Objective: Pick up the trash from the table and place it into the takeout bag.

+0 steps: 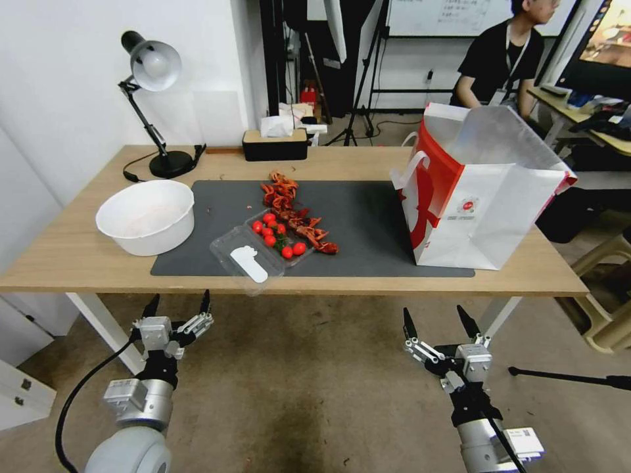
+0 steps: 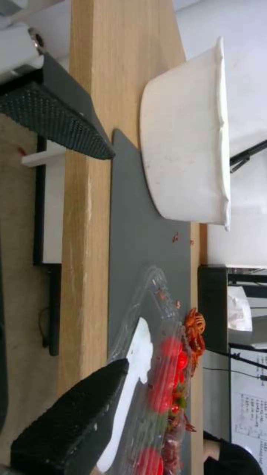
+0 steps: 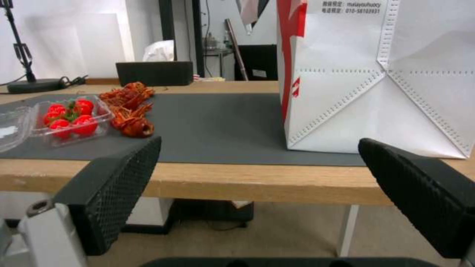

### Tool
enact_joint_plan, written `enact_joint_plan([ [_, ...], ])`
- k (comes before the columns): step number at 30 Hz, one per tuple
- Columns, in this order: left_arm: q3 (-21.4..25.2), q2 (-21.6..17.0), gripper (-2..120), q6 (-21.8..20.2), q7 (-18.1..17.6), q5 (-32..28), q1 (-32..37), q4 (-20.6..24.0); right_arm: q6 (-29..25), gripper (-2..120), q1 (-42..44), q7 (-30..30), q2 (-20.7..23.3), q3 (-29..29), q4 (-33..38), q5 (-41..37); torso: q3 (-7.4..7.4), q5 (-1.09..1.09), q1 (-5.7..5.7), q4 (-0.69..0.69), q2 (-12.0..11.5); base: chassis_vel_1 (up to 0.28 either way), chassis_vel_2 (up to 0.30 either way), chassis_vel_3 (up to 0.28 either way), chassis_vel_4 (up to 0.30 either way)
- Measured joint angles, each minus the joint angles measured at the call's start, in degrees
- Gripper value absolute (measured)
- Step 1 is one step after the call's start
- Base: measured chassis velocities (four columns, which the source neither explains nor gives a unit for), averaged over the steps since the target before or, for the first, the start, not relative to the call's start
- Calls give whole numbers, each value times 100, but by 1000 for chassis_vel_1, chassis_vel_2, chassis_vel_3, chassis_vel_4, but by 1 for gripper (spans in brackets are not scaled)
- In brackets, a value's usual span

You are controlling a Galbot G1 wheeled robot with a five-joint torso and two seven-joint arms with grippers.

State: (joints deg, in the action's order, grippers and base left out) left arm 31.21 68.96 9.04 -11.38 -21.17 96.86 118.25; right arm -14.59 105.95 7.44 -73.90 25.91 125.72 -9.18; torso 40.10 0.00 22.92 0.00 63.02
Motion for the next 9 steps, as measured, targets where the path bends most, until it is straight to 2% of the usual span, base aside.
enact_joint_plan([
  [9,0,0,100,0,0,0,0,0,0,100,0,0,0,0,0,0,0,0,0,0,0,0,0,0,0],
])
